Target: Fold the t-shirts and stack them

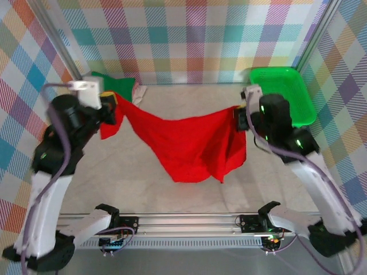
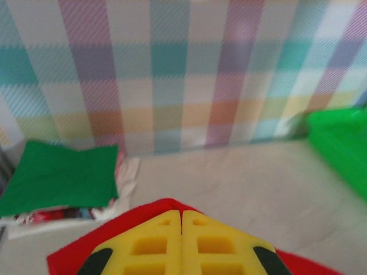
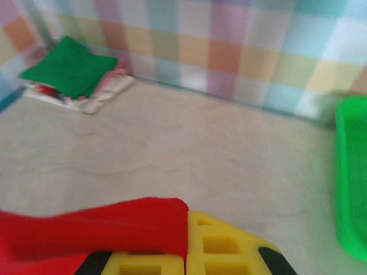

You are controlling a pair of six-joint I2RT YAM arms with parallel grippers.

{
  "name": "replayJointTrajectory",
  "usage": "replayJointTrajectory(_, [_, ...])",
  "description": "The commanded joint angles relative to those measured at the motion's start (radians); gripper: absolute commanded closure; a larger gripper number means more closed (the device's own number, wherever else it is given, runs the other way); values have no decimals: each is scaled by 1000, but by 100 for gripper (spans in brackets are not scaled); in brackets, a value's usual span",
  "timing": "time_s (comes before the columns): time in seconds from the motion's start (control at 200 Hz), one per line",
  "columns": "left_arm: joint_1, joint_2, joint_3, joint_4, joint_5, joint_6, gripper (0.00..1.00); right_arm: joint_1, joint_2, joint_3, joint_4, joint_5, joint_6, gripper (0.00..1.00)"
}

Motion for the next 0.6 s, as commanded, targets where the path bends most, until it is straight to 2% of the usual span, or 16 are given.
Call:
replayJointTrajectory(0.0, [51, 150, -60, 147, -127, 66, 91, -102, 284, 126, 84, -226, 77, 57])
replayJointTrajectory(0.01, [60, 167, -59, 154, -129, 65, 81, -106, 320, 149, 79, -227, 78, 52])
replayJointTrajectory(0.025, [72, 195, -59, 167, -130, 62, 68, -111, 361, 189, 66, -227, 81, 39])
replayJointTrajectory(0.055, [96, 250, -48, 178, -136, 51, 52, -120, 457, 274, 35, -230, 89, 22])
replayJointTrajectory(0.08, [112, 291, -33, 178, -140, 33, 46, -129, 521, 344, 1, -229, 100, 17])
replayJointTrajectory(0.14, [127, 360, -2, 160, -147, -7, 33, -138, 614, 450, -35, -245, 109, 12])
replayJointTrajectory(0.205, [124, 356, -46, 192, -69, -35, 31, -136, 616, 443, -5, -270, 115, 9])
replayJointTrajectory(0.265, [113, 312, -155, 267, 1, -47, 26, -124, 559, 364, 20, -281, 128, 8])
replayJointTrajectory(0.36, [110, 270, -299, 303, 2, -64, 23, -86, 405, 153, 74, -316, 152, 9])
replayJointTrajectory(0.415, [120, 291, -346, 273, -22, -75, 23, -14, 311, 10, 126, -300, 150, 11])
replayJointTrajectory(0.495, [131, 363, -352, 204, -38, -101, 25, 141, 206, -194, 212, -233, 107, 14])
replayJointTrajectory(0.595, [135, 460, -347, 187, -29, -120, 29, 272, 151, -404, 340, -219, 123, 19])
